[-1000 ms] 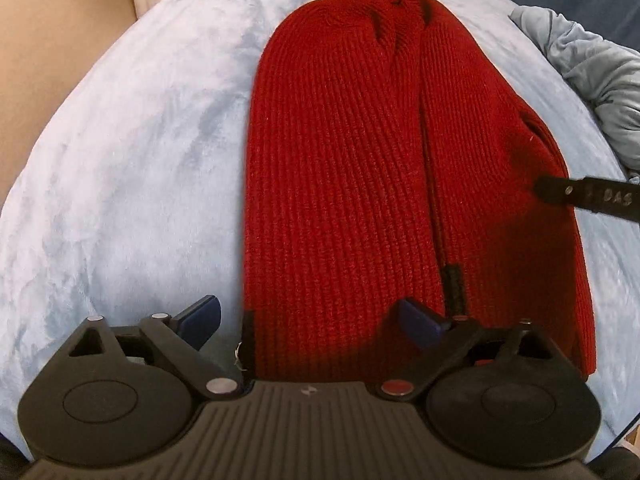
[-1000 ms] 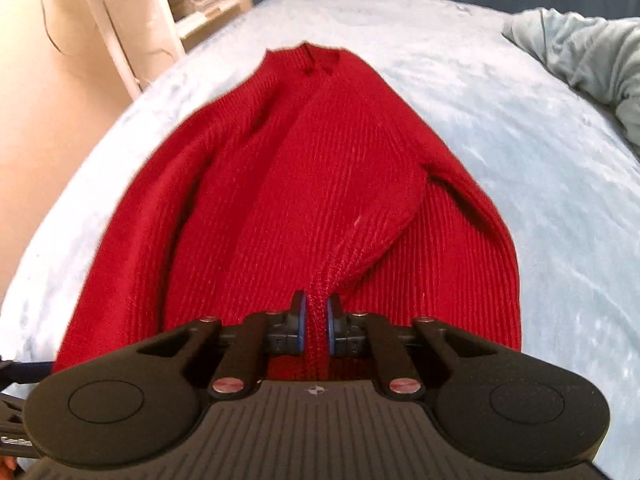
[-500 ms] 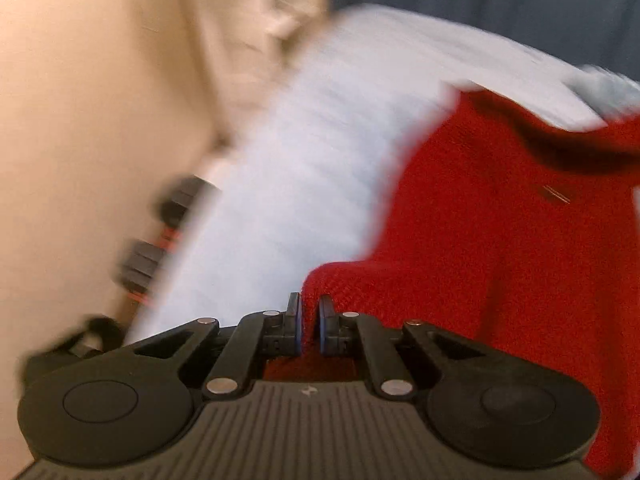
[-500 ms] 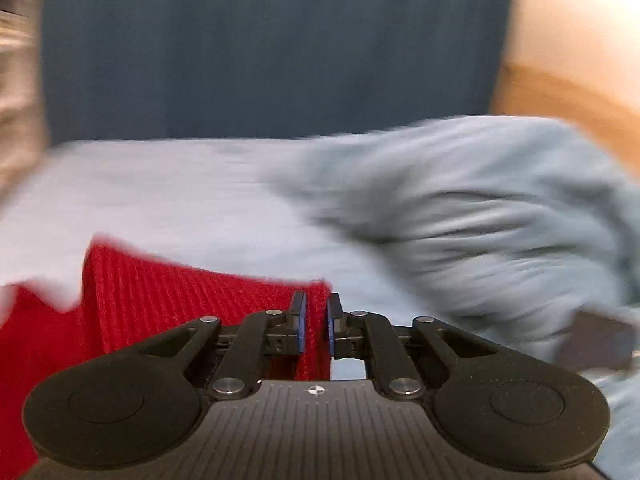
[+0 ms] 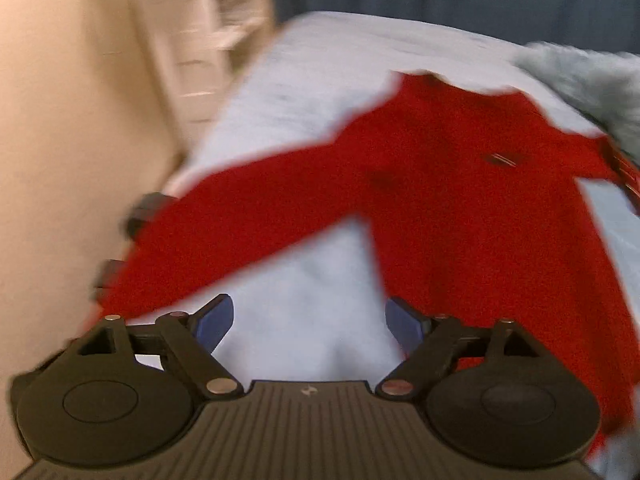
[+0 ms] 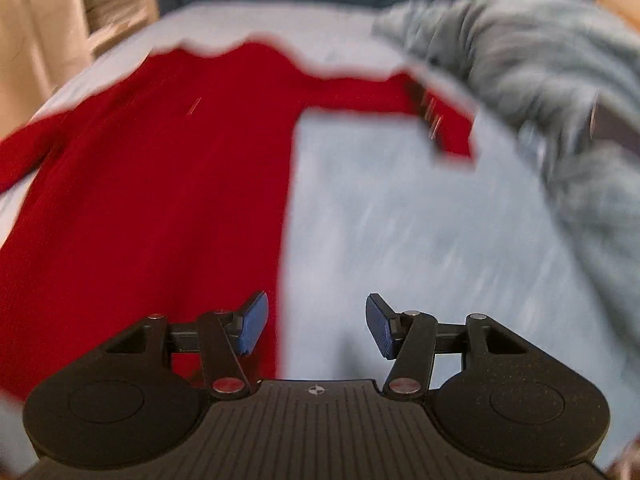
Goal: Fold small clothes
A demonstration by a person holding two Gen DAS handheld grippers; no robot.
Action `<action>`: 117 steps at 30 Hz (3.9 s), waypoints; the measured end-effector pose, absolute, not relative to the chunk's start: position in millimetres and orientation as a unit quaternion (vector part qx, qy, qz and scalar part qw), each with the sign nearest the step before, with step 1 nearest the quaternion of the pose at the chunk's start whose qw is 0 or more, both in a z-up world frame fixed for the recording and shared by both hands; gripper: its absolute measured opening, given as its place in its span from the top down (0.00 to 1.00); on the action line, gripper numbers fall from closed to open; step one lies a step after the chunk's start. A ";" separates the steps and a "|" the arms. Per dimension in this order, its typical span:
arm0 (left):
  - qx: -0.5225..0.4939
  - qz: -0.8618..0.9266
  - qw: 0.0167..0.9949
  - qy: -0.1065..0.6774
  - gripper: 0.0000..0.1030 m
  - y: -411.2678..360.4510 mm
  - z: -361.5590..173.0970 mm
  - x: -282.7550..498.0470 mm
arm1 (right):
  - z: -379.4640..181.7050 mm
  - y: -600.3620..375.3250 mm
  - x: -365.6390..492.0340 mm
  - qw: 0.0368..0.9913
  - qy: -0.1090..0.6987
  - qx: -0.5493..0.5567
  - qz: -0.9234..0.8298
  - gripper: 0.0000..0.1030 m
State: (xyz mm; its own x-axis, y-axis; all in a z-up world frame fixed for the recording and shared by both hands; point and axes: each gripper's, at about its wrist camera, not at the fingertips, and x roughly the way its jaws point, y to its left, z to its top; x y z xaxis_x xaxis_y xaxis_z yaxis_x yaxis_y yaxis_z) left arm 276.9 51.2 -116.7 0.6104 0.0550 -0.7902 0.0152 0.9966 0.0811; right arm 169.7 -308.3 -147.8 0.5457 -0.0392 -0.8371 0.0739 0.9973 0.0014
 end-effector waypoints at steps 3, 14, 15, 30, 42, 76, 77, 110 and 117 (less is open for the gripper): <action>0.048 -0.074 0.890 0.448 0.07 10.1 -132.3 237.2 | -121.8 -302.5 142.0 0.881 0.466 0.072 -0.028 0.45; 0.213 -0.233 0.827 0.465 0.07 -134.6 -210.2 208.8 | -96.5 -310.0 106.6 0.878 0.450 0.160 -0.031 0.23; 0.219 -0.224 0.826 0.469 0.07 -132.5 -214.4 214.2 | -114.1 -306.3 112.8 0.869 0.469 0.148 -0.046 0.23; 0.137 -0.144 0.851 0.487 0.07 -69.6 -199.4 210.3 | -171.3 -257.8 159.4 0.879 0.477 -0.004 -0.018 0.24; 0.189 -0.167 0.845 0.472 0.01 -83.1 -210.5 188.6 | -174.9 -332.2 205.1 0.904 0.404 0.039 -0.134 0.17; 0.197 -0.152 0.863 0.440 0.01 -121.1 -207.4 239.0 | -136.4 -327.4 254.9 0.895 0.418 0.150 -0.036 0.17; 0.156 -0.139 0.871 0.445 0.01 -110.2 -200.6 248.6 | -139.6 -335.9 256.6 0.889 0.425 0.170 -0.037 0.17; 0.121 -0.034 0.890 0.439 0.00 -76.0 -196.7 240.6 | -63.6 -437.4 250.6 0.931 0.313 -0.015 -0.186 0.94; 0.175 0.037 0.888 0.424 0.00 -81.9 -217.5 204.9 | -84.7 -473.1 286.5 0.910 0.359 -0.005 -0.209 0.94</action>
